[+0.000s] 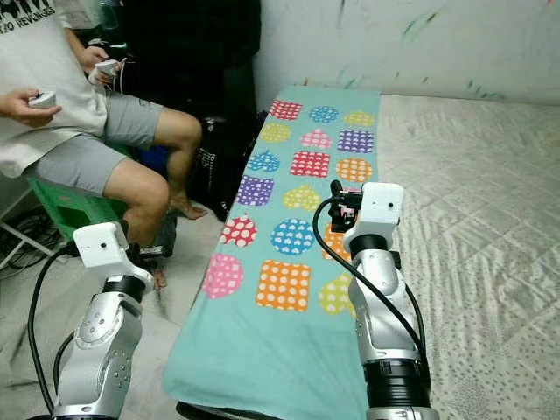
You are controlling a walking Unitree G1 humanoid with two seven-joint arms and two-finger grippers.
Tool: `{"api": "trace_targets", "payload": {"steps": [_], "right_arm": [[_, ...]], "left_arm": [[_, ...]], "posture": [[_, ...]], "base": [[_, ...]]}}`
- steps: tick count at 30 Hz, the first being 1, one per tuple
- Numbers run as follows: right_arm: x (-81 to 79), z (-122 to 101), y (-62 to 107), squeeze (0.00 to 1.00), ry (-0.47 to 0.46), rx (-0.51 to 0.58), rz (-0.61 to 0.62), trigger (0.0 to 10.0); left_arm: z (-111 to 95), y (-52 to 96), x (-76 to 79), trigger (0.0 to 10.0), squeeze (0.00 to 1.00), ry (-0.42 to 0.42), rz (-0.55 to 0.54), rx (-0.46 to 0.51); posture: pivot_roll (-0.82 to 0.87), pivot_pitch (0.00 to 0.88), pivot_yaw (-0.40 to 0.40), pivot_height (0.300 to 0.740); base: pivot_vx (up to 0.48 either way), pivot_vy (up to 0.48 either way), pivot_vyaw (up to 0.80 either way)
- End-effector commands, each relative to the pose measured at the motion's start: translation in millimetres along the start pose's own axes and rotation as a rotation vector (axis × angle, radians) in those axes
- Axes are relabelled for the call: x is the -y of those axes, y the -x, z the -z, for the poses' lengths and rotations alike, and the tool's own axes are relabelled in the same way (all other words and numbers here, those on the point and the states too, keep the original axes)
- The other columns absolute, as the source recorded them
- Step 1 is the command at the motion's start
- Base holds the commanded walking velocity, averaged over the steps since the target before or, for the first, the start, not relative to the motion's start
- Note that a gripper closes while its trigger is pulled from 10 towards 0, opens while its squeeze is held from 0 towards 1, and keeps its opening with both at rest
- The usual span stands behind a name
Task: Clean up the room
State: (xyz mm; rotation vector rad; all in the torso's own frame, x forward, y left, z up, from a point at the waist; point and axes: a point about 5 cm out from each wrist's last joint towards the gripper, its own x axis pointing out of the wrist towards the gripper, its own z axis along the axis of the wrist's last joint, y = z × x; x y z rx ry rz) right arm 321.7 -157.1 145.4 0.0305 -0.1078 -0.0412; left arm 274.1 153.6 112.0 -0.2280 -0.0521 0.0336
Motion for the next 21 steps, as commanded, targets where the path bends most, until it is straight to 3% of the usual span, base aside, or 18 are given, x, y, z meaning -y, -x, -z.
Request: {"api": "trace_targets", "payload": {"steps": [1, 11, 21], "right_arm": [[-4.7, 1, 1.1, 0.00, 0.000, -0.011, -0.022, 10.0], [15.8, 23, 20.1, 0.00, 0.070, -0.080, -0.031, 10.0], [12.4, 23, 18.4, 0.00, 0.073, -0.081, -0.043, 10.0]], "left_arm": [[2, 2.2, -4.6, 10.0, 0.00, -0.011, -0.011, -0.010], [5, 17.2, -23.2, 10.0, 0.00, -0.048, -0.047, -0.023], [4, 16.0, -18.7, 10.0, 0.00, -0.048, -0.033, -0.027]], "posture": [[-0.18, 0.000, 0.073, 0.740], [-0.17, 0.000, 0.069, 0.740], [-0.17, 0.000, 0.069, 0.740]], "base": [[0.000, 0.000, 0.00], [0.000, 0.000, 0.00], [0.000, 0.000, 0.00]]}}
